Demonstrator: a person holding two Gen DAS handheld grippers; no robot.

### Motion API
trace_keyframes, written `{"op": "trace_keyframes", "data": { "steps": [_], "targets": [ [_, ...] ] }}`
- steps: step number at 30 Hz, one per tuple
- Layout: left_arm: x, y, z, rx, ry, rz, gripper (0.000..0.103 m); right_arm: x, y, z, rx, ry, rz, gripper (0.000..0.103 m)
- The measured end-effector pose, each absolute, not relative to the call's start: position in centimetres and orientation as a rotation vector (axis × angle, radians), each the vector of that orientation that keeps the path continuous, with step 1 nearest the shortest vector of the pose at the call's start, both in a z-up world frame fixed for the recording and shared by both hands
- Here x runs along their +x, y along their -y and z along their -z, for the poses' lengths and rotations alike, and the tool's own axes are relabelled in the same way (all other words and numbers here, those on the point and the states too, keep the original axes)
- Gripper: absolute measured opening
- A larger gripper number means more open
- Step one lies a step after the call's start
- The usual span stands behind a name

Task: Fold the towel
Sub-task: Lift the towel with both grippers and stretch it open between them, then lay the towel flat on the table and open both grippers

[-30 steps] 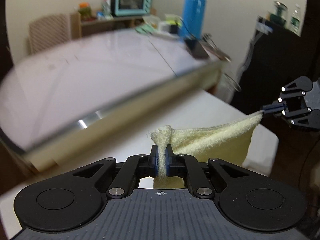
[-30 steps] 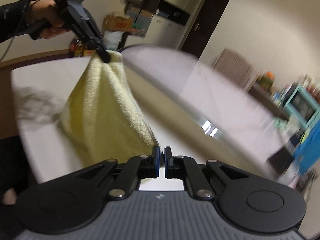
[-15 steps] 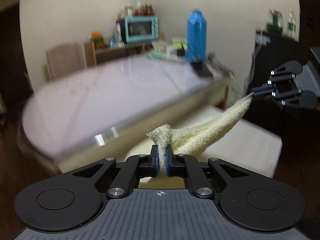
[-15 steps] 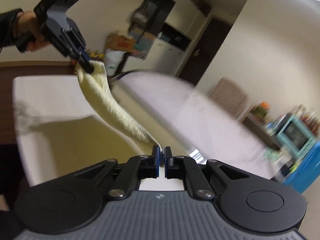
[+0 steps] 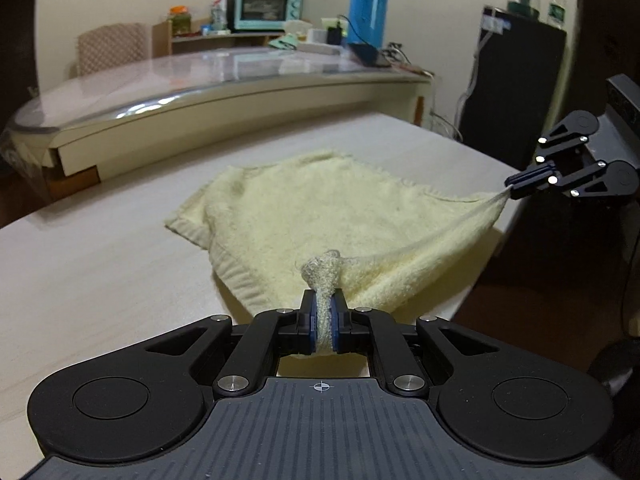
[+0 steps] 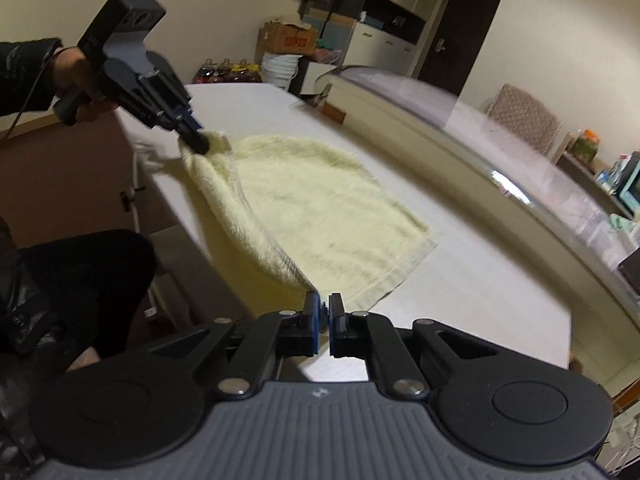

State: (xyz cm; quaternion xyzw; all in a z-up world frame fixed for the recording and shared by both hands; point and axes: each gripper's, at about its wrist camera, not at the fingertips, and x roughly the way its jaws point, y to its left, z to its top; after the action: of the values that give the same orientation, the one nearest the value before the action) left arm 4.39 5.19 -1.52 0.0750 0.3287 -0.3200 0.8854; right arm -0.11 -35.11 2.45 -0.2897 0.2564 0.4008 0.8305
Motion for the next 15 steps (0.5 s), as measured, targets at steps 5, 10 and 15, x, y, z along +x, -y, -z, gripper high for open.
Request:
{"op": "trace_keyframes", "data": {
  "steps": [5, 10, 15],
  "targets": [
    [3.8, -5.4, 1.0, 0.157, -0.714, 0.697, 0.036, -0.8, 35.7, -2.1, -0.626, -0.563, -0.859, 0.005],
    [3.7, -7.8, -0.1, 0.094, -0.707, 0.671, 0.049, -1.1, 35.6, -1.5, -0.644, -0.584, -0.888, 0.007],
    [6.2, -9.6, -1.5, 0.055, -0.665, 0.544, 0.056, -1.5, 36.7, -2.0, -0.579, -0.565, -0.908, 0.019]
  ]
}}
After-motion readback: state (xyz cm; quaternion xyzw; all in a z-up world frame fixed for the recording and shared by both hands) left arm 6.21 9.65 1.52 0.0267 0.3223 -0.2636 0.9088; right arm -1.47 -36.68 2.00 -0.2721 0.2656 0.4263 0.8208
